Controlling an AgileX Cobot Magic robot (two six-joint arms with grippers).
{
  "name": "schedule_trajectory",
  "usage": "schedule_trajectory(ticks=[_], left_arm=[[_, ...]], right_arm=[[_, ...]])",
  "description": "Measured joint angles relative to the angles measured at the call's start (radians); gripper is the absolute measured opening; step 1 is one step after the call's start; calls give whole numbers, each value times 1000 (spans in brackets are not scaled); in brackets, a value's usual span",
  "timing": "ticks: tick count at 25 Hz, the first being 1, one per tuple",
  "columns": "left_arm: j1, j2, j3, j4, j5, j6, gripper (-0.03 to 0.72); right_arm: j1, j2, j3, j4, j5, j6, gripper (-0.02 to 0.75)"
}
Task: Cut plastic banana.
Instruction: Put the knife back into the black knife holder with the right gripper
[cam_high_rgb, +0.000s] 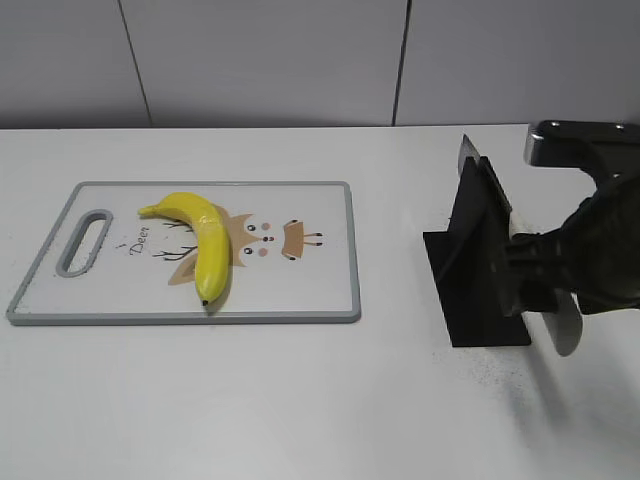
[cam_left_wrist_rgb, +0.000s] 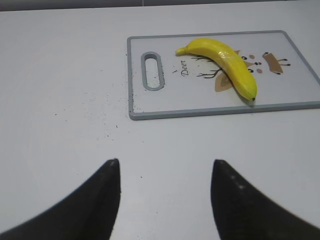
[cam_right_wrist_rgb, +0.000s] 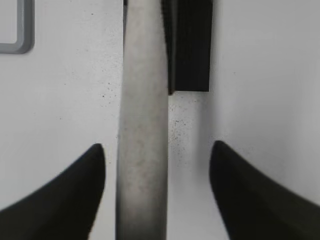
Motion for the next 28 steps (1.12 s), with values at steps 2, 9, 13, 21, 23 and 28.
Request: schedule_trajectory(ticks=[2, 9, 13, 21, 23, 28], left_arm=[[0, 0, 0, 0, 0, 0, 561], [0, 0, 0, 0, -1, 0, 561], [0, 0, 0, 0, -1, 0, 561], [0, 0, 0, 0, -1, 0, 561], [0, 0, 0, 0, -1, 0, 561], [0, 0, 0, 0, -1, 0, 561]], right_arm=[[0, -3, -7, 3, 2, -9, 618], [0, -86, -129, 13, 58, -75, 636], [0, -169, -210, 14, 136, -200, 635], [0, -389, -222, 77, 330, -474, 619], [0, -453, -222, 114, 363, -534, 615], [0, -639, -157, 158, 372, -594, 606]])
